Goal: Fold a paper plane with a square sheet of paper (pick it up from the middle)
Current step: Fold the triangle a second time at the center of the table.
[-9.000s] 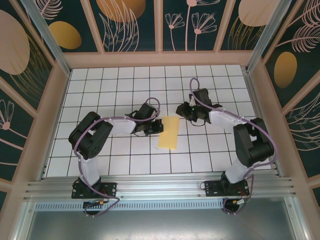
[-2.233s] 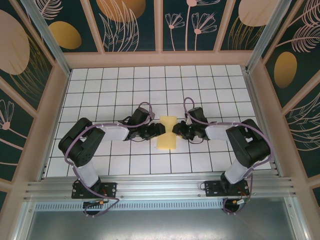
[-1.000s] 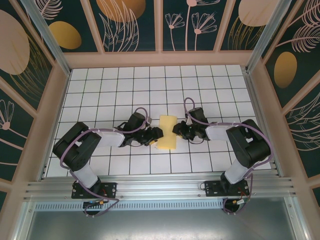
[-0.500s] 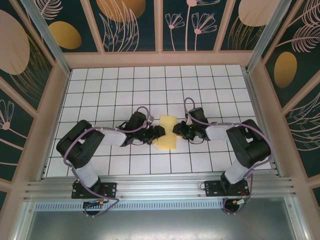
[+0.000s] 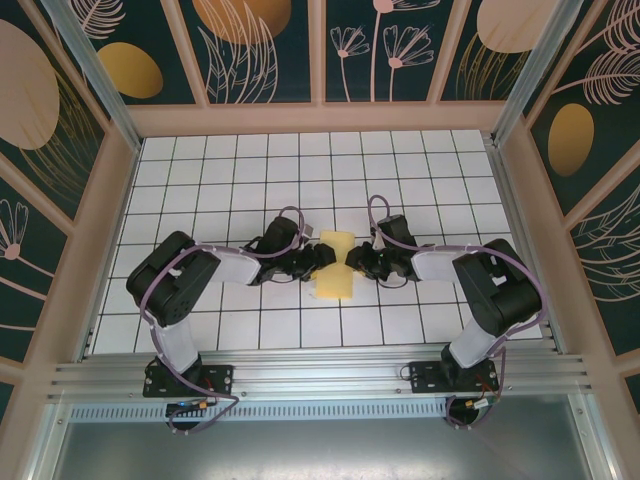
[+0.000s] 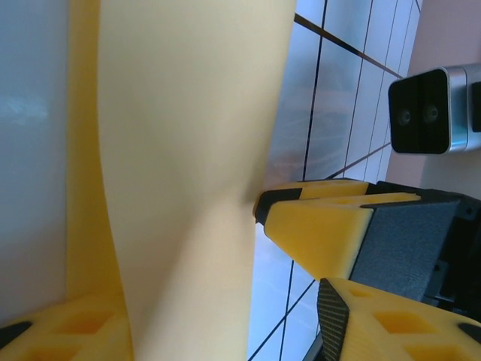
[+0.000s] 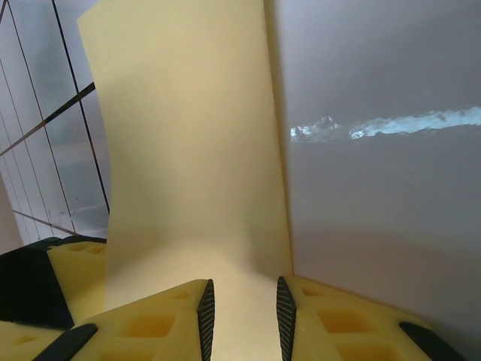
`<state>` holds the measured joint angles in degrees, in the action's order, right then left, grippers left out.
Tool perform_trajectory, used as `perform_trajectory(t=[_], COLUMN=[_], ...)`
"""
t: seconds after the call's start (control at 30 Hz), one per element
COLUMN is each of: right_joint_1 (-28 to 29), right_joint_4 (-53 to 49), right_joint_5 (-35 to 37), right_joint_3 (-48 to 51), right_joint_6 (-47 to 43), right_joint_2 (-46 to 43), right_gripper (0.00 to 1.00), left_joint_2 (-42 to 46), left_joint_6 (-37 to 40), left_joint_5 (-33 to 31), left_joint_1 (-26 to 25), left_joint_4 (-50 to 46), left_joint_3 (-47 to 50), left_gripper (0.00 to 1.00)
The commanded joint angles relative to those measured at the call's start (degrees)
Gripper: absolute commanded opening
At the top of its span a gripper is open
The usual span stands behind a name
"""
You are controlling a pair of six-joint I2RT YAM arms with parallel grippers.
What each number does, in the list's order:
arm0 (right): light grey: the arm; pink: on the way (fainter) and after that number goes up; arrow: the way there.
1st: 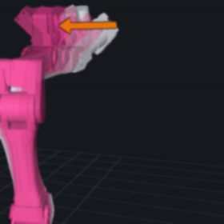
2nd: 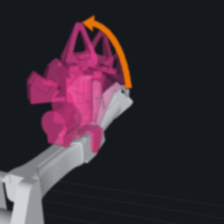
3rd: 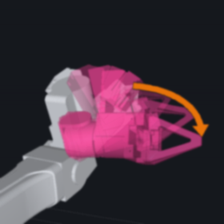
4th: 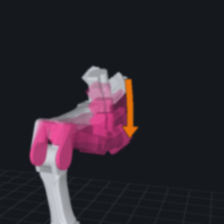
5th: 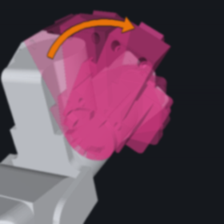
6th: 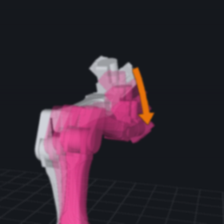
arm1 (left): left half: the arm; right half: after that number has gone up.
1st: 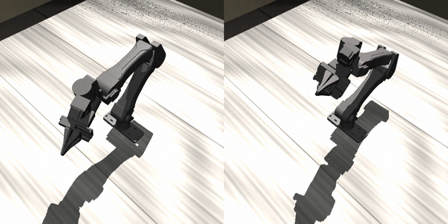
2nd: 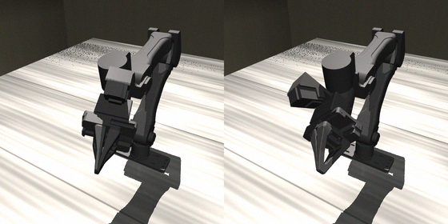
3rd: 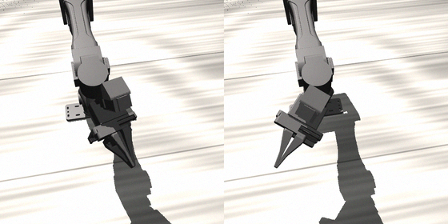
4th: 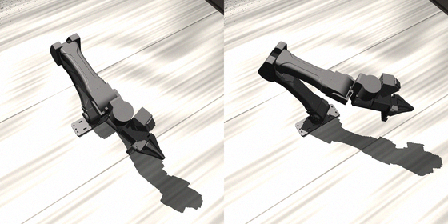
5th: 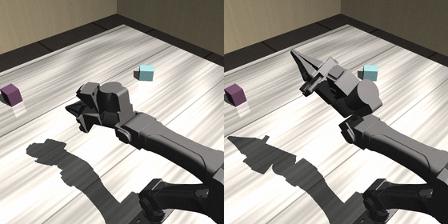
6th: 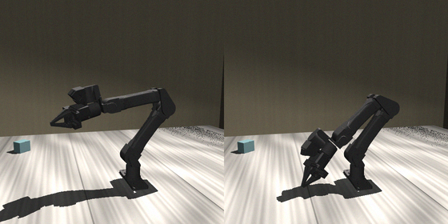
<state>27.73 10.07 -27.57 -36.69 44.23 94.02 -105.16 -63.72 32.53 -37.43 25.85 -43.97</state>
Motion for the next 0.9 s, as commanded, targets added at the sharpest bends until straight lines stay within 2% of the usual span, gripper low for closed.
perform_trajectory(t=[0.0, 0.17, 0.43, 0.57, 0.73, 0.83, 0.87], right_joint_1=[-0.5, -0.6, -0.6, -0.6, -0.5, -0.1, 0.2], right_joint_4=[-2.5, -2.3, -2.1, -2.6, -4.2, -4.6, -4.6], right_joint_5=[-0.6, -0.7, -0.7, -0.7, 1.6, 3.3, 4.1], right_joint_3=[-0.1, -0.2, 0.2, 0.3, 0.9, 2.2, 2.7], right_joint_6=[-1.1, -1.3, -1.6, -2.0, -2.1, -2.6, -2.9], right_joint_2=[-1.4, -1.4, -2.9, -4.2, -8.2, -11.9, -13.3], right_gripper=[0.32, 0.33, 0.34, 0.35, 0.35, 0.37, 0.41], left_joint_2=[-1.3, -3.0, -4.1, -5.1, -5.4, -4.8, -4.6], left_joint_6=[1.2, 1.8, 2.8, 5.2, 5.3, 5.6, 5.5], left_joint_5=[0.0, 1.9, 1.7, 1.5, 2.7, 2.7, 2.8], left_joint_1=[1.4, 1.9, 3.1, 3.3, 3.2, 3.3, 3.2], left_joint_4=[0.4, 0.3, -0.5, -3.4, -2.6, -2.8, -2.8], left_joint_3=[-1.9, -4.0, -4.9, -7.0, -7.1, -6.9, -6.9], left_gripper=[0.56, 0.51, 0.44, 0.29, 0.12, 0.04, 0.01])
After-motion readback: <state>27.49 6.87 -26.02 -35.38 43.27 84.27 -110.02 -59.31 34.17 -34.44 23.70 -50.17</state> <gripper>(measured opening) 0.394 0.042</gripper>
